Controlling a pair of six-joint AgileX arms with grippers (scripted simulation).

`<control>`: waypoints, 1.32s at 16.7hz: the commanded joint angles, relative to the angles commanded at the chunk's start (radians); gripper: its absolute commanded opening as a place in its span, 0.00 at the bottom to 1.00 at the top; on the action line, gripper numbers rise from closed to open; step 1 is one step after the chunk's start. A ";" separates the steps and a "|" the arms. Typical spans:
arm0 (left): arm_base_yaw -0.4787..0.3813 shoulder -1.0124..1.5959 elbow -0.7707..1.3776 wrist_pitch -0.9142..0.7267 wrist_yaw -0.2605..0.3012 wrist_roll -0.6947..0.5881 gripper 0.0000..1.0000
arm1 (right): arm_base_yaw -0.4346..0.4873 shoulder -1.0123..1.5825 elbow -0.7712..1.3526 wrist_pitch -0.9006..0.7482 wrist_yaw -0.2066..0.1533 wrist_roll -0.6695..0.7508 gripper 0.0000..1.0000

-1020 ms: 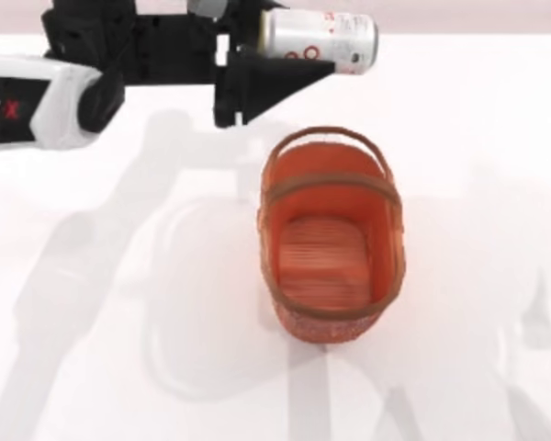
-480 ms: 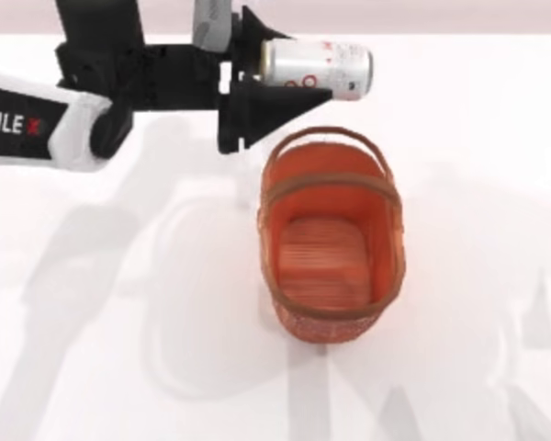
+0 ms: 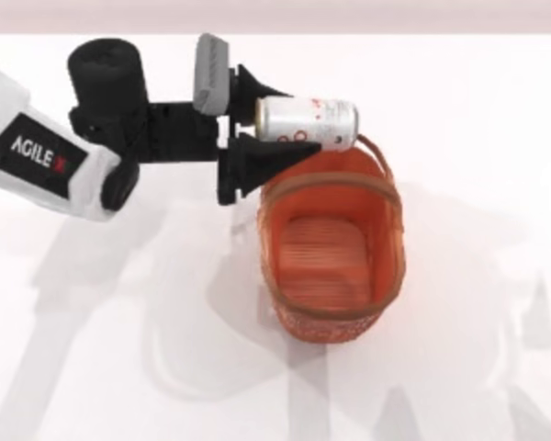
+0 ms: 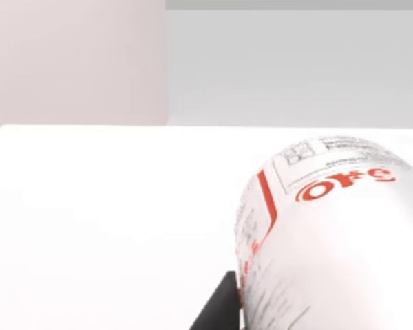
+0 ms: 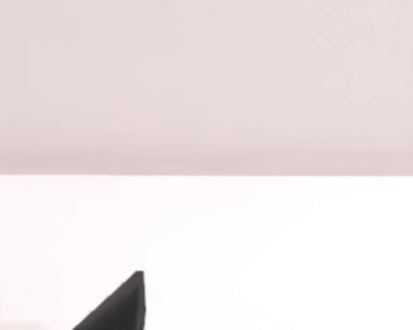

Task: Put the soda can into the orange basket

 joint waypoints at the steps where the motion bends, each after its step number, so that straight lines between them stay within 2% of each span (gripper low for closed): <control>1: 0.000 0.000 0.000 0.000 0.000 0.000 0.00 | 0.000 0.000 0.000 0.000 0.000 0.000 1.00; 2: 0.000 0.000 0.000 0.000 0.000 0.000 0.00 | 0.000 0.000 0.000 0.000 0.000 0.000 1.00; 15: 0.000 0.000 0.000 0.000 0.000 0.000 0.98 | 0.000 0.000 0.000 0.000 0.000 0.000 1.00; 22: 0.000 0.000 0.000 0.000 0.000 0.000 1.00 | 0.000 0.000 0.000 0.000 0.000 0.000 1.00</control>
